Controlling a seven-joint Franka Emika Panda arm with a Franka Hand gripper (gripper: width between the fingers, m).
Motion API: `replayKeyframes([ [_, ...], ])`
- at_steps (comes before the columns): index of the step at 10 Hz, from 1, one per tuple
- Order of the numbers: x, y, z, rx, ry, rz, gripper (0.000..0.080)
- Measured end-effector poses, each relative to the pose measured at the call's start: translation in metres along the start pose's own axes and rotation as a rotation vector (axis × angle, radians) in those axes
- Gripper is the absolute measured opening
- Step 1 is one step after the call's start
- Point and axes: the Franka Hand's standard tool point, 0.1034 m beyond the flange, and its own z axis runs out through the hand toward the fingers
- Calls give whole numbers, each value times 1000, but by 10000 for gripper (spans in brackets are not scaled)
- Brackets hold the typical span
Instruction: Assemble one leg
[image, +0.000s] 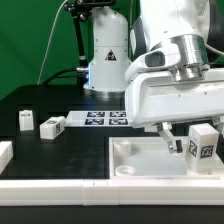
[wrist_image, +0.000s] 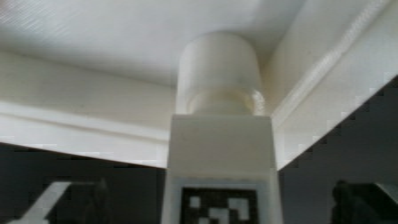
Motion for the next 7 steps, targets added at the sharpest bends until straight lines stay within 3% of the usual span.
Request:
replayKeyframes([
  [4, 1, 0, 0, 0, 0, 0, 649],
  [7, 16, 2, -14, 1, -6, -5, 649],
])
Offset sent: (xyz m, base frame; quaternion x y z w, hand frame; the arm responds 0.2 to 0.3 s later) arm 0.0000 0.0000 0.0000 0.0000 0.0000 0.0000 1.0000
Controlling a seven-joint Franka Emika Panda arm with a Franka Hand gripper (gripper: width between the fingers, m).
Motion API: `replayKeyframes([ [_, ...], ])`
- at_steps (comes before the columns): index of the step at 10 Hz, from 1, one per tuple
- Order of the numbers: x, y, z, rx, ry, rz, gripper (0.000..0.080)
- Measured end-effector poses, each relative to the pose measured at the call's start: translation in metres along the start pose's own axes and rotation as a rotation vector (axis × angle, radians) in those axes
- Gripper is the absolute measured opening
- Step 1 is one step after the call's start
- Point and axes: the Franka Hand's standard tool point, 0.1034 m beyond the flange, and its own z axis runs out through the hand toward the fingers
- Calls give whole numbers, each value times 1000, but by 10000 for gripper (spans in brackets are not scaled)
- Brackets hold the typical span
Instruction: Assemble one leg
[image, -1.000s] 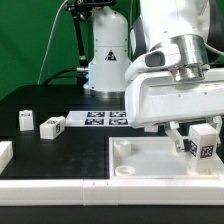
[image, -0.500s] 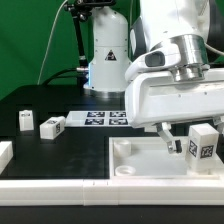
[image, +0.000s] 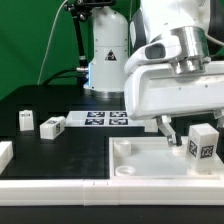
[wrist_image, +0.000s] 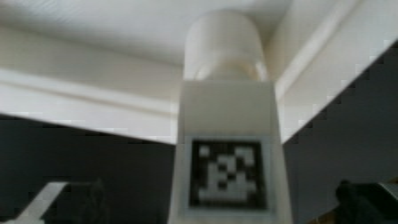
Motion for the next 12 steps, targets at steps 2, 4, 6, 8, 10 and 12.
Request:
replayKeyframes([
  [2, -7, -4, 3, 17, -60, 0, 649],
  [4, -7, -16, 1, 66, -228, 1, 649],
  [6, -10, -14, -1, 105, -398, 1, 649],
  [8, -11, -14, -5, 144, -545, 0, 649],
  [10, -6, -9, -2, 129, -491, 2, 649],
  [12, -6, -9, -2, 129, -491, 2, 649],
])
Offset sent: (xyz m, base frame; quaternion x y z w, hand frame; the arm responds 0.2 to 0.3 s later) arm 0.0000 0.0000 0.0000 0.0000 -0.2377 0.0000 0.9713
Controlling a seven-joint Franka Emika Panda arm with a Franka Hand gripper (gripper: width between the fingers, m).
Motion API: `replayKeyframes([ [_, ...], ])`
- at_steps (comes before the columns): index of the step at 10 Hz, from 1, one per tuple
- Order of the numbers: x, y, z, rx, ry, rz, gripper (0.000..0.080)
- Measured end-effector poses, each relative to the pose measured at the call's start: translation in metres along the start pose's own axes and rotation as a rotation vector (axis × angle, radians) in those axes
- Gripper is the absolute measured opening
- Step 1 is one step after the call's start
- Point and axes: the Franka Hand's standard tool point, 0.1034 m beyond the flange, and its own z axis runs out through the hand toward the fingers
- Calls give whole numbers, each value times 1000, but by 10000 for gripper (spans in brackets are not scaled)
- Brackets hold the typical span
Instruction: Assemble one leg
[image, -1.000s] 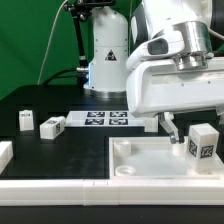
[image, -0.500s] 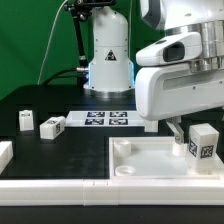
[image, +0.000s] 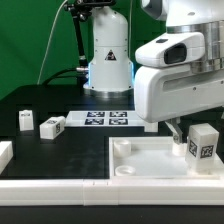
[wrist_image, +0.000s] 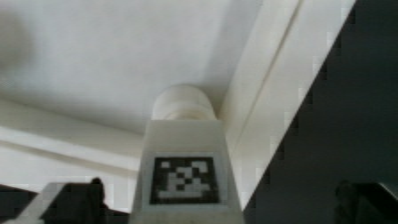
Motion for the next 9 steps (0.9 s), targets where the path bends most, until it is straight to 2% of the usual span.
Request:
replayKeyframes([
  [3, 1, 8, -1, -8, 3, 80, 649],
  [6, 1, 10, -2, 0, -26, 77, 649],
  [7, -4, 9, -1, 7, -60, 78, 649],
  [8, -7, 6, -2, 30, -141, 75, 649],
  [9, 1, 10, -1, 22, -102, 76, 649],
])
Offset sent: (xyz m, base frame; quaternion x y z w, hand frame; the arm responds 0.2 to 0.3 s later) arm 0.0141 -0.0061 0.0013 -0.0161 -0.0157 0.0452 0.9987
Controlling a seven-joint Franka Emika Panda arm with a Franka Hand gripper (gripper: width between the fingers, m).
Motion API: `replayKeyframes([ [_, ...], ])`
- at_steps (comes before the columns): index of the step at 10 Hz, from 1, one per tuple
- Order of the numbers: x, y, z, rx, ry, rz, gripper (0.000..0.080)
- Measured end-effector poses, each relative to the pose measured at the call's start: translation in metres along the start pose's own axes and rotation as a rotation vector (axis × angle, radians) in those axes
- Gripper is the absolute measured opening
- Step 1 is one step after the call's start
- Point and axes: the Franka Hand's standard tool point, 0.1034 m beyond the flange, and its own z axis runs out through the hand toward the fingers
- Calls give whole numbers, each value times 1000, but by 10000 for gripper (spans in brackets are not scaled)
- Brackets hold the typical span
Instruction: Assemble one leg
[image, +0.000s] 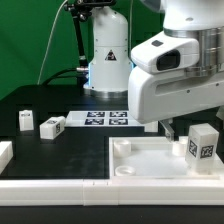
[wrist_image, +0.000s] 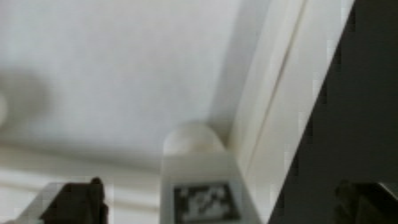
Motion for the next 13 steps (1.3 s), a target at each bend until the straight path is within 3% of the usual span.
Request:
replayKeyframes([
  [6, 2, 2, 3, 1, 1, 2, 649],
  [7, 2, 2, 3, 1, 1, 2, 541],
  [8, 2, 2, 3, 1, 1, 2, 541],
  [9, 2, 2, 3, 1, 1, 2, 351],
  [10, 2, 2, 3, 0, 1, 3, 290],
  [13, 2, 2, 3, 1, 1, 29, 290],
])
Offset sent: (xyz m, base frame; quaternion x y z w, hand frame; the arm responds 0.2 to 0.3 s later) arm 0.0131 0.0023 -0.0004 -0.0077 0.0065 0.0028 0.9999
